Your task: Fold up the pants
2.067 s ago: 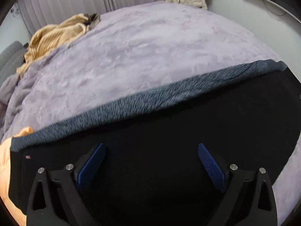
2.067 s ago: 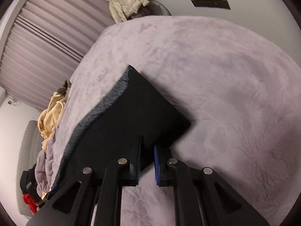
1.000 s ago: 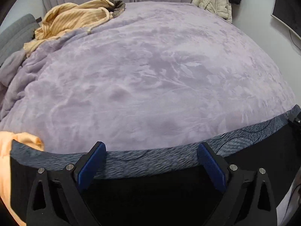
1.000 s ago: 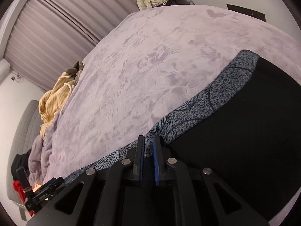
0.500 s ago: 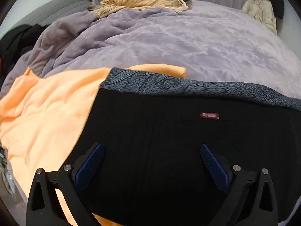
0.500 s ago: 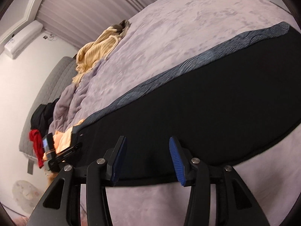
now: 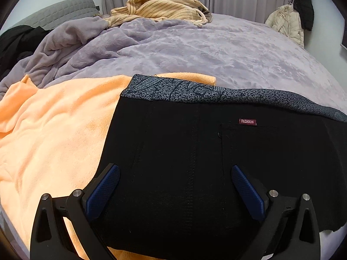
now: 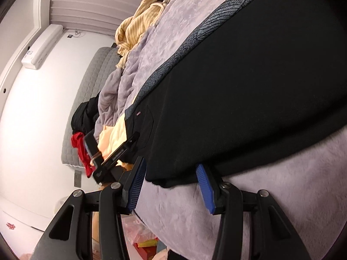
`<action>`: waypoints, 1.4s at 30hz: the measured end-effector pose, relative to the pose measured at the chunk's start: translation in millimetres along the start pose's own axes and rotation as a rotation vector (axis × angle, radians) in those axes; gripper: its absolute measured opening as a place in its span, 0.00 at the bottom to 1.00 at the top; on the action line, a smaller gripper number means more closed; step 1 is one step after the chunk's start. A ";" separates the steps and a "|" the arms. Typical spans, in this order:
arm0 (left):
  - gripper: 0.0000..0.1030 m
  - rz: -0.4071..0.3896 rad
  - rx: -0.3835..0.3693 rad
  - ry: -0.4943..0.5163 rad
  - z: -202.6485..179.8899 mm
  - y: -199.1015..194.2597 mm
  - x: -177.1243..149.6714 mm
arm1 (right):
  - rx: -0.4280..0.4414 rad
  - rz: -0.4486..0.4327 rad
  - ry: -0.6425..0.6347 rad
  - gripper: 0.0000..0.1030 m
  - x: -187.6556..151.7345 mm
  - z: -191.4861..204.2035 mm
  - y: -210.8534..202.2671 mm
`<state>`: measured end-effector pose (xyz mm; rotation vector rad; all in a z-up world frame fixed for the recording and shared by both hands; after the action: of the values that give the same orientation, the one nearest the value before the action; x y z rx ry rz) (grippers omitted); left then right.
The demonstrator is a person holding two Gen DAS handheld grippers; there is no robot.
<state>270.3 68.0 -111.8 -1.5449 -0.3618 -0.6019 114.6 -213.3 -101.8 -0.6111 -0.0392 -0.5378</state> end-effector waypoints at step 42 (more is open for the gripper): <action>1.00 -0.030 -0.106 0.310 -183.7 -46.6 -54.3 | -0.494 -0.176 -0.143 0.38 9.6 -40.6 -77.4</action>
<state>172.0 -102.8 -107.8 -1.5194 -0.1192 -0.8821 80.0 -293.6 -91.9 -1.1361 -0.0972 -0.6795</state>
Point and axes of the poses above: each gripper's, at about its wrist camera, not at the fingertips, and y roughly the way its jaws point, z to its left, x to its top, the point moved 6 cm from there along y, roughly the way its jaws point, and after that the axes turned 2 degrees about z, right-handed, at the moved point
